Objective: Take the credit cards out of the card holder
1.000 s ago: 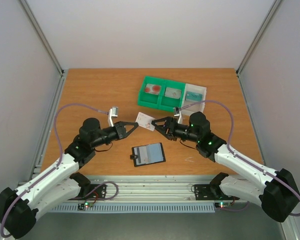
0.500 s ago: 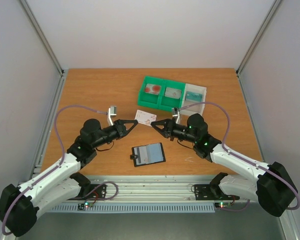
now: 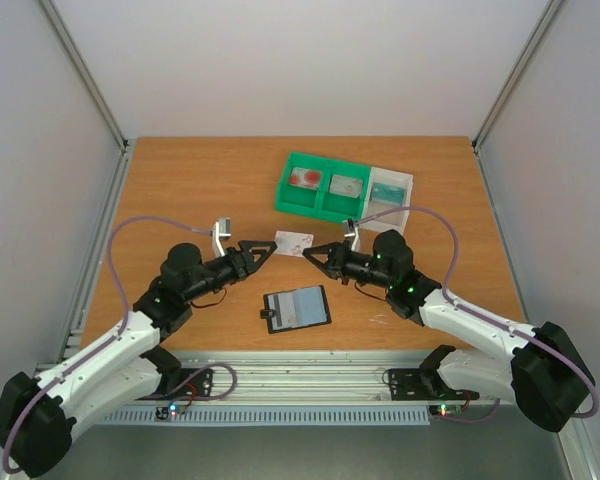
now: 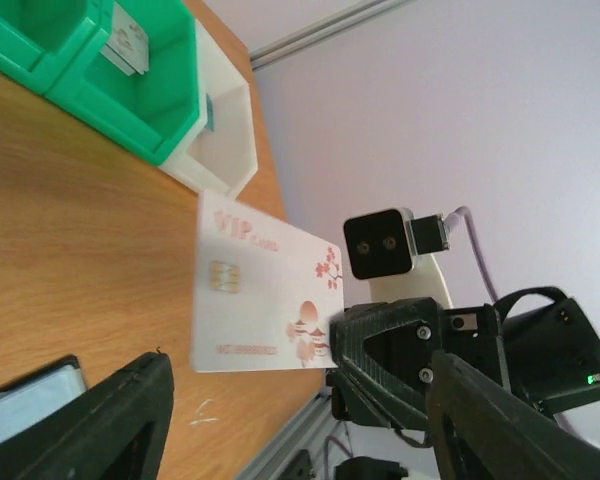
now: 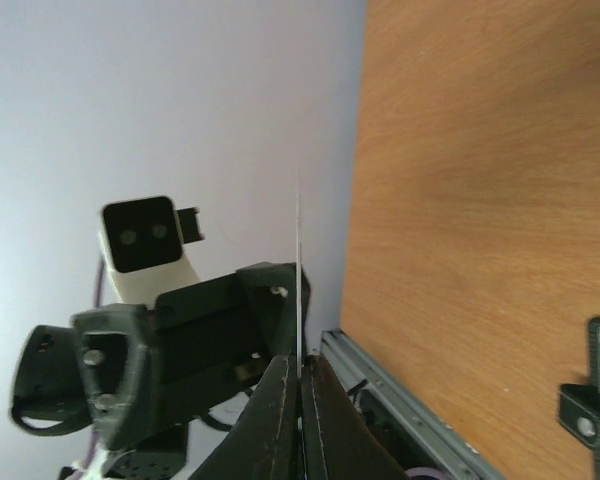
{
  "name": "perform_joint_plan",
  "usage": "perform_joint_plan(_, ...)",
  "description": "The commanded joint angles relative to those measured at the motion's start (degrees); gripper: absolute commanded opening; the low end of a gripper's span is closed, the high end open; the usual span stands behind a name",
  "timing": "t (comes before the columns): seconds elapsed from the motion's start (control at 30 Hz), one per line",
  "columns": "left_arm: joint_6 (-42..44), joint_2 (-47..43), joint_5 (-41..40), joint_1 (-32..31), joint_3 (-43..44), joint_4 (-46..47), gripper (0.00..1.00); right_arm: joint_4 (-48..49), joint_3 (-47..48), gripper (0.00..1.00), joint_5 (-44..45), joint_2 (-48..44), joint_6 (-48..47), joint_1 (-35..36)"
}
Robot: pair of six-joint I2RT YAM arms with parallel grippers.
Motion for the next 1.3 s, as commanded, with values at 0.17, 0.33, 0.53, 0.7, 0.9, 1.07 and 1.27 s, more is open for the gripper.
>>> perform_joint_plan(0.17,10.8,-2.9,-4.0,0.0,5.9,-20.5,0.99,-24.0,9.5,0.01,2.8,0.7,-17.1,-2.6)
perform_joint_plan(0.33,17.0,-2.0,-6.5,0.0,8.8,-29.8,0.99,-38.7,19.3,0.01,6.0,4.7,-26.9,-6.4)
perform_joint_plan(0.53,22.0,-2.2,-9.6,0.0,7.3,-34.0,1.00,-48.3,29.6,0.01,8.4,13.6,-34.6,-11.5)
perform_joint_plan(0.7,24.8,-1.8,-11.5,0.0,6.3,-36.5,0.99,-52.2,35.5,0.01,11.0,20.1,-38.5,-16.3)
perform_joint_plan(0.9,27.3,0.6,-12.0,0.0,6.0,-37.7,0.99,-55.6,41.8,0.01,12.7,27.4,-41.4,-20.8)
perform_joint_plan(1.07,29.0,3.9,-10.0,0.1,6.0,-36.3,1.00,-57.9,48.6,0.01,14.2,33.4,-42.5,-23.1)
perform_joint_plan(1.27,29.0,6.1,-10.5,0.1,5.5,-35.4,0.99,-59.7,57.0,0.01,12.5,41.8,-42.9,-24.5)
